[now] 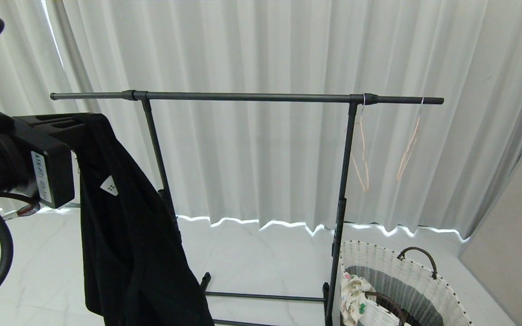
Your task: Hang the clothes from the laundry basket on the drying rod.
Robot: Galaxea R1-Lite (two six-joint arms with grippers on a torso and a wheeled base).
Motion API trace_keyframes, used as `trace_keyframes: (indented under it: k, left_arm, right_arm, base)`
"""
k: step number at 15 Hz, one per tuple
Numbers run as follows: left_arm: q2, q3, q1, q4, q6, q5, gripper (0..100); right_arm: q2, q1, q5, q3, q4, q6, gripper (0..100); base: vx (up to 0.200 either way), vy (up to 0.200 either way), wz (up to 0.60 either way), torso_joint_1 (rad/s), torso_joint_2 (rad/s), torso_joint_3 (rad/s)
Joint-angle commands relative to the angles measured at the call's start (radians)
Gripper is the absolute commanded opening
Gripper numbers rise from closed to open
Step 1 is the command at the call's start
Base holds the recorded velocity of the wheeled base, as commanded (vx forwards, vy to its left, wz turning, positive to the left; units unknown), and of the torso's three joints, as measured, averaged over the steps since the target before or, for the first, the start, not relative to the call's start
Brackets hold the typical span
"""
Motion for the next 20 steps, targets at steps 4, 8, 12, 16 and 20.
trace_keyframes:
  k: [4, 8, 12, 16, 20]
  left_arm:
    - [0.002, 0.007, 0.0, 0.0, 0.0, 0.0, 0]
    - [0.004, 0.01, 0.0, 0.0, 0.0, 0.002, 0]
    - [0.004, 0.01, 0.0, 0.0, 0.002, 0.002, 0]
    - [0.004, 0.01, 0.0, 0.0, 0.009, 0.002, 0]
    - [0.006, 0.013, 0.0, 0.0, 0.029, 0.0, 0]
  right_arm:
    - [0.005, 0.0, 0.0, 0.003, 0.001, -0.002, 100]
    - [0.017, 0.0, 0.0, 0.003, 0.001, -0.004, 100]
    - [0.017, 0.0, -0.001, 0.003, 0.001, -0.004, 100]
    - [0.019, 0.0, 0.0, 0.023, 0.001, 0.001, 100]
    - [0.043, 0.035, 0.005, 0.053, 0.001, 0.064, 100]
  base:
    - [0.0, 0.0, 0.0, 0.22, -0.49, -0.269]
    - [0.2, 0.0, 0.0, 0.046, -0.11, -0.057]
    - [0.2, 0.0, 0.0, 0.013, 0.0, -0.01]
    - [0.2, 0.0, 0.0, 0.001, 0.0, 0.0]
    - [0.2, 0.0, 0.0, 0.001, 0.0, 0.004]
